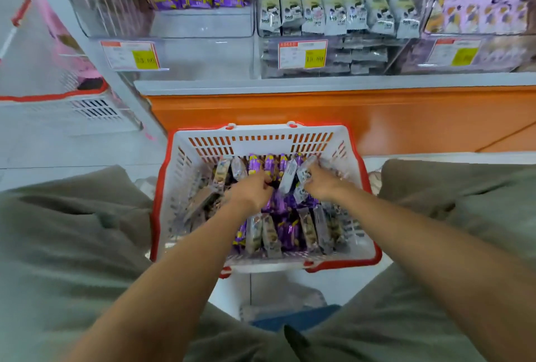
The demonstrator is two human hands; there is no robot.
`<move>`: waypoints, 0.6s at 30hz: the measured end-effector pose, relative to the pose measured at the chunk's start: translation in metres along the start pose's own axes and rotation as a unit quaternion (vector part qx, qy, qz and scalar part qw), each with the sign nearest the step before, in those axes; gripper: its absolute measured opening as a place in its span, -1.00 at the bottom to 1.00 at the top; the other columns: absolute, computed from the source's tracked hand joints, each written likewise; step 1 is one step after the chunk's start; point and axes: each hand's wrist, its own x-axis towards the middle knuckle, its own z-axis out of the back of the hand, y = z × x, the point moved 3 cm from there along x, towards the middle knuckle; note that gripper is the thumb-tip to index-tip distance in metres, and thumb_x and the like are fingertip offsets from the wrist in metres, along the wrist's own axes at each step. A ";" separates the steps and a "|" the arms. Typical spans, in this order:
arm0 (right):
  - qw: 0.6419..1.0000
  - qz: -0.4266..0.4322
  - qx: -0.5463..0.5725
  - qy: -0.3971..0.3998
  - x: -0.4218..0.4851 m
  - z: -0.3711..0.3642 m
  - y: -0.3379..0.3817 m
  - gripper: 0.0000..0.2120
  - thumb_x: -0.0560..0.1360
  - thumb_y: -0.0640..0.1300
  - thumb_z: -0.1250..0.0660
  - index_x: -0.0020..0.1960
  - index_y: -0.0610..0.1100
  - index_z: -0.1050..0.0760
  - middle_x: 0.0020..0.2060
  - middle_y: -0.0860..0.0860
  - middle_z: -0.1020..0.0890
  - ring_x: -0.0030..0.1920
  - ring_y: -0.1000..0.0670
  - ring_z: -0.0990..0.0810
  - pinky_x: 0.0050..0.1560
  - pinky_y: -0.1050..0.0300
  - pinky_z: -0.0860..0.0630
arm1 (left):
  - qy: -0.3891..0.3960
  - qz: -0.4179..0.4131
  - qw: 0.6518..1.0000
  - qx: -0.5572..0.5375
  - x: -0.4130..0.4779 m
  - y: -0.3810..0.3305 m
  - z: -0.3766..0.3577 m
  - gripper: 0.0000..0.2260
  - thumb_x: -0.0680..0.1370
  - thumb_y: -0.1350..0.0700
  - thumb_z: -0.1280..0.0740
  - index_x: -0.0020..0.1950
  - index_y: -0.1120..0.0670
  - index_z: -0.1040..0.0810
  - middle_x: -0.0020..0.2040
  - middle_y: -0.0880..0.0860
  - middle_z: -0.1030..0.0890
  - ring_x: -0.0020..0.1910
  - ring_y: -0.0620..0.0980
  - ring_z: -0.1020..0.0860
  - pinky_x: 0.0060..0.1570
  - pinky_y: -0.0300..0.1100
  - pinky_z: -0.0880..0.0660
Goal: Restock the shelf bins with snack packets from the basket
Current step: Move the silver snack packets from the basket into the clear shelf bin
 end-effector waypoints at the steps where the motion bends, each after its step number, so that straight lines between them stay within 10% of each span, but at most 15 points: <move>1: 1.000 0.006 0.008 -0.013 0.007 -0.004 -0.003 -0.30 0.62 -0.17 -0.16 0.58 -0.11 0.22 -0.31 -0.06 -0.43 -0.39 -0.01 -0.41 -0.39 0.13 -0.33 | 0.011 0.003 1.000 -0.004 0.007 -0.001 -0.005 -0.69 0.67 0.12 -0.15 0.39 0.14 -0.38 0.17 0.18 -0.57 -0.07 0.15 -0.55 -0.09 0.01 -0.52; 7: 0.996 0.072 -0.003 -0.043 0.032 -0.015 -0.003 -0.53 0.63 -0.20 -0.14 0.52 -0.09 -0.19 0.28 -0.16 -0.40 0.05 -0.16 -0.52 -0.15 0.08 -0.44 | 0.017 -0.014 0.999 -0.037 0.045 -0.018 -0.025 -0.67 0.65 0.12 -0.18 0.42 0.09 -0.38 0.28 0.17 -0.50 0.12 0.19 -0.54 0.00 -0.04 -0.47; 18: 0.985 0.069 0.035 -0.157 0.046 -0.016 -0.010 -0.83 0.58 -0.10 -0.22 -0.04 -0.13 -0.56 -0.03 -0.14 -0.53 -0.04 -0.13 -0.52 -0.07 0.01 -0.51 | 0.004 0.030 0.997 -0.071 0.070 -0.016 -0.043 -0.54 0.51 0.24 -0.35 0.34 0.07 -0.25 -0.11 0.12 -0.51 -0.26 0.14 -0.50 -0.45 -0.10 -0.31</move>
